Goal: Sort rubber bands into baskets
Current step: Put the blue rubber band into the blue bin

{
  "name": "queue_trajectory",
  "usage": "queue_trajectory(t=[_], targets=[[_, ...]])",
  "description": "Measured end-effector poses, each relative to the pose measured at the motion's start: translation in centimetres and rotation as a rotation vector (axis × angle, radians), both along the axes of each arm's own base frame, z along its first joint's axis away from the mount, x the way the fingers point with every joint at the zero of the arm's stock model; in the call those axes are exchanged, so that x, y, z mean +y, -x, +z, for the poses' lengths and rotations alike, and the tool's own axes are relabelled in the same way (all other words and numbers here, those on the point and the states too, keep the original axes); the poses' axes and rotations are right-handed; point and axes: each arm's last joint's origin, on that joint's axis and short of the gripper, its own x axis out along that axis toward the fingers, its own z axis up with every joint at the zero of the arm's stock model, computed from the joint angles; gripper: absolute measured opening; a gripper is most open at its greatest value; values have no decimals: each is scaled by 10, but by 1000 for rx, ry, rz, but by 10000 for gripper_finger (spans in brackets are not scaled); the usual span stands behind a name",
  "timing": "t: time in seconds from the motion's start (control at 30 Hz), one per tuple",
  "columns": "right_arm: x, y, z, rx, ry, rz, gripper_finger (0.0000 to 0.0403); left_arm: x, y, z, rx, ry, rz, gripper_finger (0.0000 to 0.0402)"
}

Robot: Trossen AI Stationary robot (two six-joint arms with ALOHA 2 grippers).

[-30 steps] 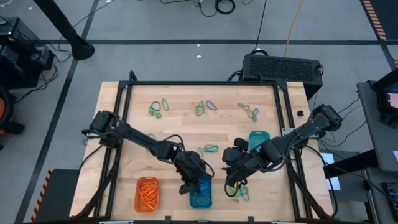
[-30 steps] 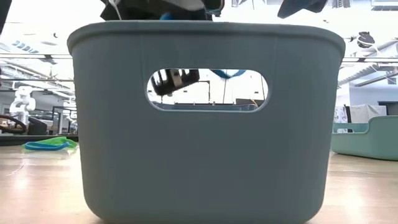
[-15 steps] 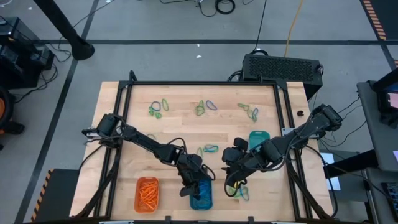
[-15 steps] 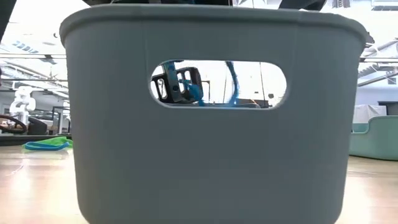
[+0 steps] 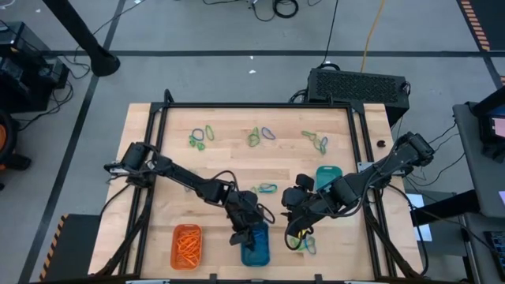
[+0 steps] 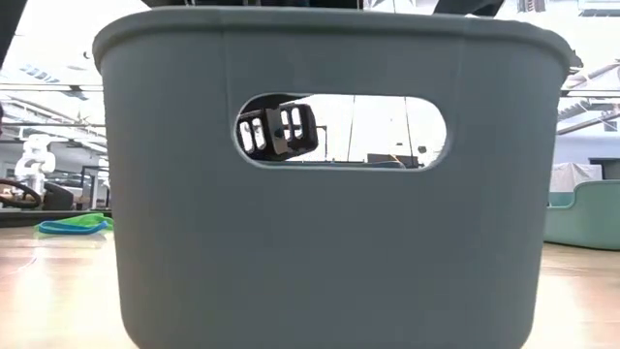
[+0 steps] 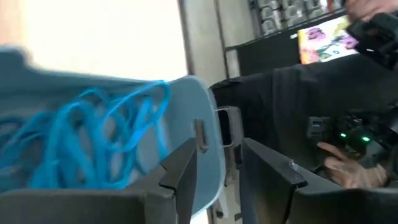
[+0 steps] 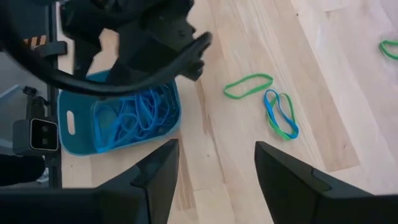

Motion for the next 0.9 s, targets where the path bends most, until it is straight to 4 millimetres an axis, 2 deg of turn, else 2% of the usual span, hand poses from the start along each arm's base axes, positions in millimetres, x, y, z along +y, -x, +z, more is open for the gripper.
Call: queue_trajectory(t=[0.17,0.27,0.4,0.47,0.7,0.77,0.83,0.9], targets=[[-4,0,-1,14,9,-7,201,9,6,10,34,-60,-17,131],[-6,-1,-1,19,20,-1,201,17,14,26,7,-127,-5,131],[-10,-3,-1,25,25,-7,201,34,36,53,25,-283,53,131],[-11,-3,-1,28,29,-5,201,45,55,66,99,-363,73,132],[-14,-3,-3,55,34,6,201,84,110,108,191,-647,225,132],[-14,-3,-3,63,17,10,201,94,129,108,304,-690,247,132],[-14,-3,-3,70,6,13,201,100,143,109,327,-700,303,132],[-14,-2,-3,70,5,12,201,104,158,100,390,-697,353,132]])
